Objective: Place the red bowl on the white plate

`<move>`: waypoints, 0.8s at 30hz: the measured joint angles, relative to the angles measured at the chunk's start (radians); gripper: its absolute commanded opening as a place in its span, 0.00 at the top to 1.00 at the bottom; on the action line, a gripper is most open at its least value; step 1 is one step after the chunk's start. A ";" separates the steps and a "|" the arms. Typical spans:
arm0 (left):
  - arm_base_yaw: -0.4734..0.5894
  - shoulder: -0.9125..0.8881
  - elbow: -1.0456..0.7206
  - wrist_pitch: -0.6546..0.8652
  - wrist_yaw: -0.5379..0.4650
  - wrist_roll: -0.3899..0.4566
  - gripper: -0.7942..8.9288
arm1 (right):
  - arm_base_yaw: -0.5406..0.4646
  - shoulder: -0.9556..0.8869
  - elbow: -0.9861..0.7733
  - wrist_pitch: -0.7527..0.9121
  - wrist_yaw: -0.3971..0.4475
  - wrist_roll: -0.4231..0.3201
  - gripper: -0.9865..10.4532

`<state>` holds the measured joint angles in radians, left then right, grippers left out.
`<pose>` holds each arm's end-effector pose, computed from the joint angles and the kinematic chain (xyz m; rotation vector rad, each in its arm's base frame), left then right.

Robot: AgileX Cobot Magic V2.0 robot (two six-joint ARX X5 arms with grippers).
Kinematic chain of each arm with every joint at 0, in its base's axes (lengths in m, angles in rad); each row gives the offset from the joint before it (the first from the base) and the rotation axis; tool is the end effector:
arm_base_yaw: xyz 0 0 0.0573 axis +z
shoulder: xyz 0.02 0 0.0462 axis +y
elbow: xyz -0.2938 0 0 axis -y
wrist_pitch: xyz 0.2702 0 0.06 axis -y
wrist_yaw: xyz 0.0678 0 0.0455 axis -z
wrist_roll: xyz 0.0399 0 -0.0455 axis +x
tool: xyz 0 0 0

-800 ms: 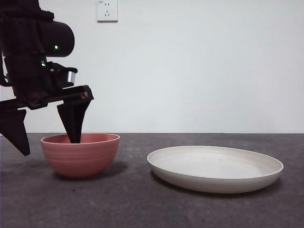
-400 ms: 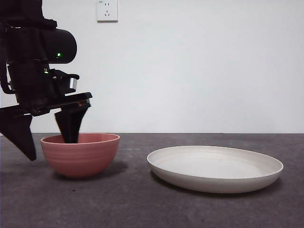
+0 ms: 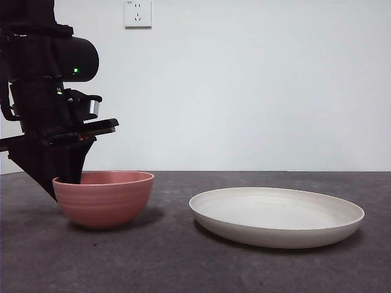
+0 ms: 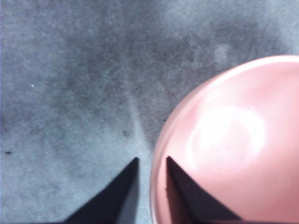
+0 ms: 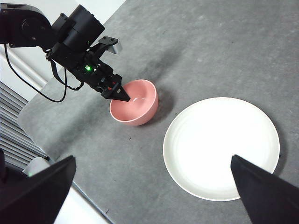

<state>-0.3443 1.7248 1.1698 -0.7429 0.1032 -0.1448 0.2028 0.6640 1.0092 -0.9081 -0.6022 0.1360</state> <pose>0.3331 -0.1238 0.1989 0.0352 1.3207 -0.2872 0.1010 0.0438 0.3787 0.2399 0.6197 0.7444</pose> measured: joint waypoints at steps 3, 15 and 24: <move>0.000 0.000 0.000 0.000 0.000 0.000 0.87 | 0.000 0.000 0.000 0.000 0.000 0.000 0.29; 0.000 0.000 0.003 0.003 0.002 0.004 0.91 | 0.000 0.000 0.000 0.000 0.000 0.000 0.29; -0.036 0.000 0.169 -0.133 -0.002 0.005 0.91 | 0.000 0.000 0.000 0.000 0.000 0.000 0.29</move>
<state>-0.3805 1.7252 1.3392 -0.8761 0.1013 -0.1394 0.2028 0.6640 1.0092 -0.9081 -0.6022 0.1360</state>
